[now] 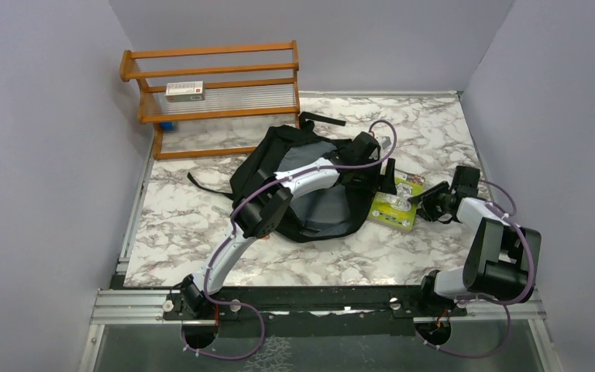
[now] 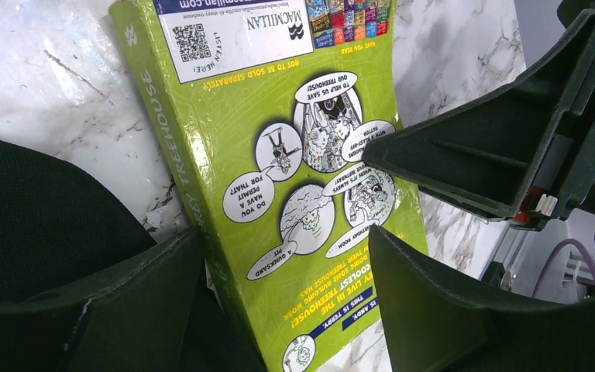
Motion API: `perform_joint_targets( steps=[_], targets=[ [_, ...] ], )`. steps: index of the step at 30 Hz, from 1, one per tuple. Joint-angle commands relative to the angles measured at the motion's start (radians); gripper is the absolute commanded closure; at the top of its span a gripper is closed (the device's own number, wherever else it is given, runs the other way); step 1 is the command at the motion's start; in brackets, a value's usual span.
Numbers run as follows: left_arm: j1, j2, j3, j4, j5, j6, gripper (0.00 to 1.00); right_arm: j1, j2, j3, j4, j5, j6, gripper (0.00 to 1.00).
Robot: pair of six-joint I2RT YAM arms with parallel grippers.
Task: Pack the student bag
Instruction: Pick up the book from the center of the board.
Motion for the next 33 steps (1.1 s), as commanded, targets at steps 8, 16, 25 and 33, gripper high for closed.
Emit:
perform_joint_targets(
  steps=[8, 16, 25, 33],
  targets=[
    [0.035, 0.022, -0.022, -0.05, -0.022, -0.004, 0.21, -0.029, 0.064, -0.079, -0.042, 0.175, 0.011, 1.0],
    [0.044, 0.049, -0.011, -0.055, 0.001, -0.021, 0.21, -0.093, 0.073, -0.124, -0.01, 0.1, 0.008, 0.99],
    [0.041, 0.062, -0.034, -0.049, 0.05, -0.019, 0.21, -0.167, 0.024, -0.172, 0.006, 0.06, -0.016, 0.99],
    [0.005, 0.076, -0.045, -0.026, 0.11, -0.025, 0.27, -0.173, 0.038, -0.171, 0.015, 0.041, -0.026, 1.0]
  ],
)
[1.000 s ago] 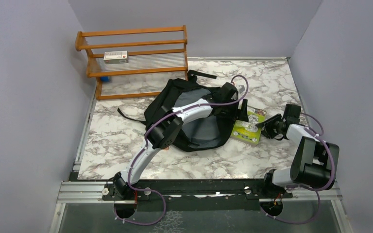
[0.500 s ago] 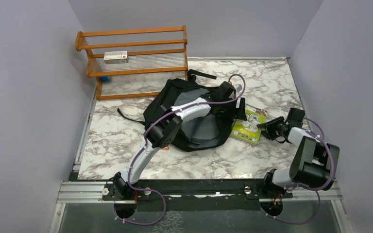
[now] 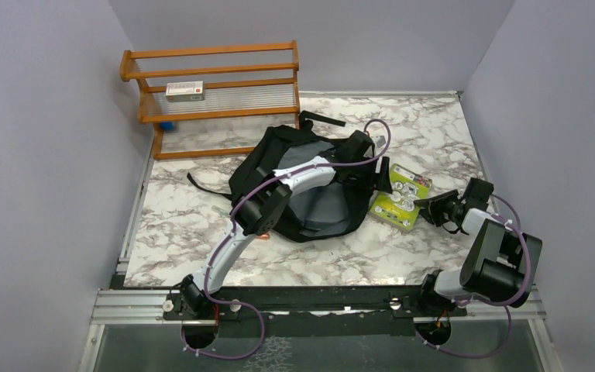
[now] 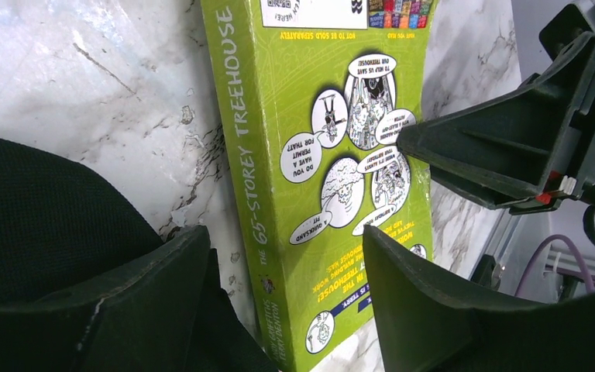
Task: Pack the student bag
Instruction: Pick up the book from the center of the board.
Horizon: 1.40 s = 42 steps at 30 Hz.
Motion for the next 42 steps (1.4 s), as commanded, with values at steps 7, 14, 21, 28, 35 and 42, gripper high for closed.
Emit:
perform_joint_targets(
  steps=[7, 14, 21, 28, 35, 42],
  targets=[
    [-0.034, 0.092, -0.031, -0.022, 0.107, -0.03, 0.32, -0.024, 0.046, -0.067, -0.117, 0.183, -0.07, 0.99],
    [-0.051, 0.107, -0.018, 0.072, 0.213, -0.069, 0.37, -0.024, 0.054, -0.071, -0.096, 0.139, -0.088, 1.0],
    [-0.068, 0.103, 0.004, 0.179, 0.299, -0.099, 0.55, -0.024, 0.044, -0.079, -0.088, 0.125, -0.098, 1.0],
    [-0.066, 0.081, 0.013, 0.191, 0.305, -0.087, 0.87, -0.024, -0.047, -0.067, -0.122, 0.152, -0.135, 0.99],
    [-0.065, -0.008, 0.093, 0.14, 0.274, 0.015, 1.0, -0.025, -0.5, 0.008, -0.332, 0.265, -0.241, 0.56],
    [-0.036, -0.084, 0.129, 0.093, 0.252, 0.051, 1.0, -0.024, -0.627, 0.101, -0.422, 0.257, -0.283, 0.37]
  ],
)
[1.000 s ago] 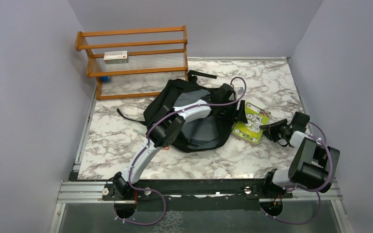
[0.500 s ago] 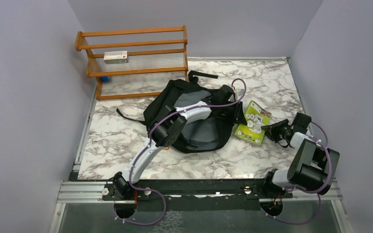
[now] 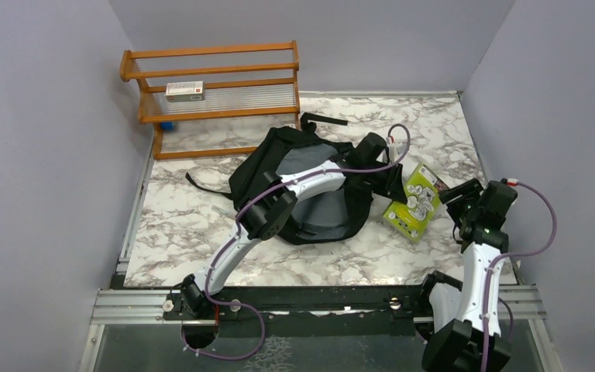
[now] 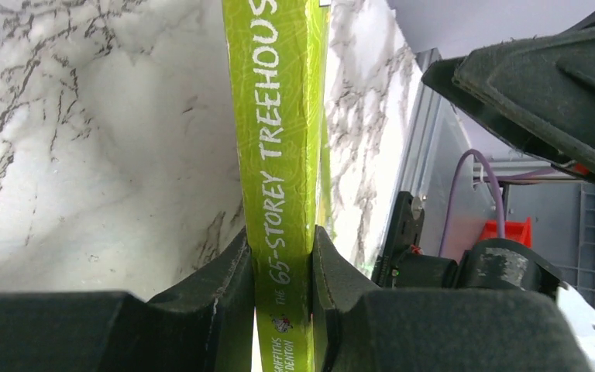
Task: Pack the student bag
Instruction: Pick up the book from the center of the board.
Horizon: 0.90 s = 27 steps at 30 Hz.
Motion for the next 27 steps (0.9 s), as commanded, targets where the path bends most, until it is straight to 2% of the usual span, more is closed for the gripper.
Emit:
perform_joint_targets(
  steps=[1, 4, 7, 15, 22, 27],
  targets=[
    [0.031, -0.141, 0.047, -0.004, 0.008, 0.062, 1.0, -0.006, -0.024, 0.082, -0.106, 0.037, -0.065, 0.36],
    [0.051, -0.201, 0.051, -0.054, -0.019, 0.123, 1.0, -0.005, -0.021, 0.126, -0.097, -0.05, -0.126, 0.35],
    [0.07, -0.276, 0.043, -0.126, -0.078, 0.224, 1.0, -0.005, 0.012, 0.171, -0.05, -0.214, -0.18, 0.34],
    [0.194, -0.49, -0.106, -0.258, -0.136, 0.41, 1.0, 0.016, 0.158, 0.326, 0.053, -0.503, -0.211, 0.33],
    [0.273, -0.693, -0.245, -0.397, -0.211, 0.589, 1.0, 0.206, 0.285, 0.517, 0.191, -0.583, -0.322, 0.26],
    [0.3, -0.832, -0.345, -0.483, -0.228, 0.746, 1.0, 0.36, 0.401, 0.599, 0.383, -0.8, -0.381, 0.26]
  ],
)
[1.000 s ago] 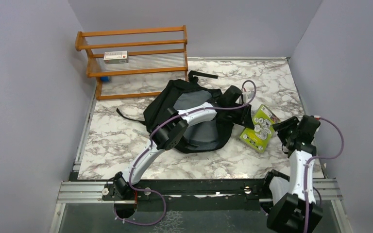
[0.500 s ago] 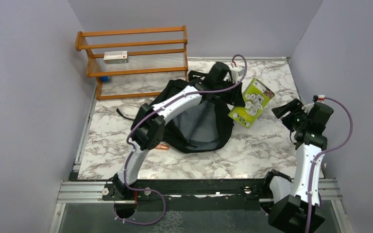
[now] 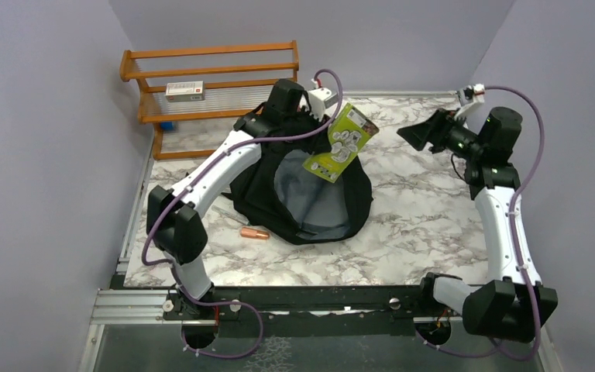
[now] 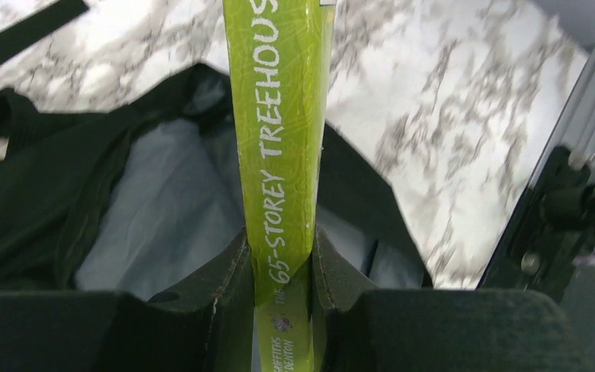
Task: Pack the student bag
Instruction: Pick up the book from the center of the board.
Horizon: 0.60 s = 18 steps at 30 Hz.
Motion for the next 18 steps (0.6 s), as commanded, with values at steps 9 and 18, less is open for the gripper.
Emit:
perform_joint_targets(
  steps=[9, 18],
  targets=[
    [0.009, -0.398, -0.211, -0.173, 0.083, 0.475, 1.0, 0.33, 0.179, 0.164, 0.296, -0.498, -0.383, 0.27],
    [0.007, -0.472, -0.253, -0.223, 0.196, 0.601, 1.0, 0.431, 0.153, 0.093, 0.437, -0.671, -0.545, 0.25]
  ],
)
